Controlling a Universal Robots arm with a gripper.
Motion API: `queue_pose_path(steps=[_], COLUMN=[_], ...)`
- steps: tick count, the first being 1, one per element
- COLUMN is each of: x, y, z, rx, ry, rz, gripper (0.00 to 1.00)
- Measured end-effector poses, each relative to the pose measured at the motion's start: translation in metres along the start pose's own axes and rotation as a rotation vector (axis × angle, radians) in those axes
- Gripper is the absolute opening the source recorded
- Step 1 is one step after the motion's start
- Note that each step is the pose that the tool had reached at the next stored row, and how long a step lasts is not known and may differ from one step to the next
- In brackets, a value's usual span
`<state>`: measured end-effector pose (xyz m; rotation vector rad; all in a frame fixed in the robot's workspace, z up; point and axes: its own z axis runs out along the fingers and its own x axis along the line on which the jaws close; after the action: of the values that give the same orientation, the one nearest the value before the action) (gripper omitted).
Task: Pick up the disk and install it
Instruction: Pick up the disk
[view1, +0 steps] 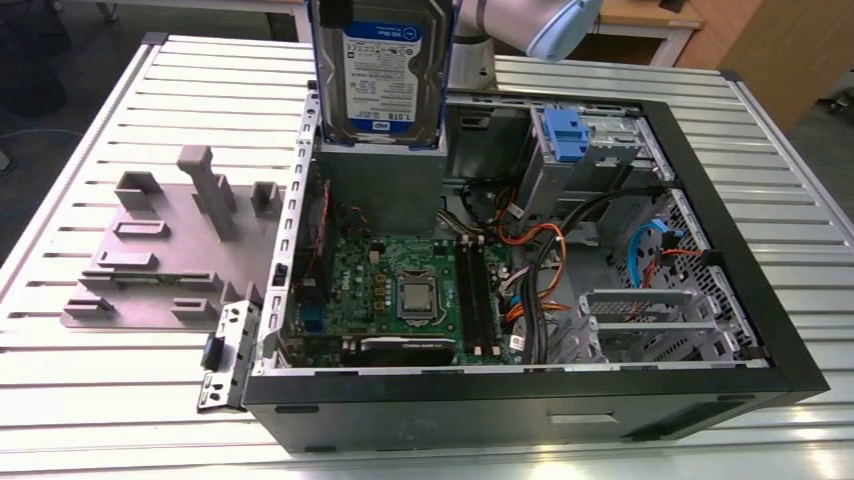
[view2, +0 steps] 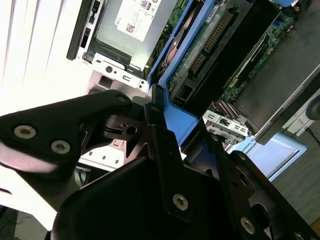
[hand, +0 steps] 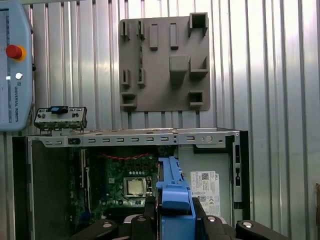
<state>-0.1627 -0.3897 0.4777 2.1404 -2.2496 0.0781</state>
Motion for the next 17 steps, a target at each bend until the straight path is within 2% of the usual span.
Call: queue_pose_path(steps=[10,17], x=[0.0001,-0.0005], y=[-0.0001,-0.0113], z=[0.0000,0.0002], rx=[0.0000,0.0000], ry=[0.0003,0.0006], rz=[0.000,0.000], gripper=[0.36,0.36])
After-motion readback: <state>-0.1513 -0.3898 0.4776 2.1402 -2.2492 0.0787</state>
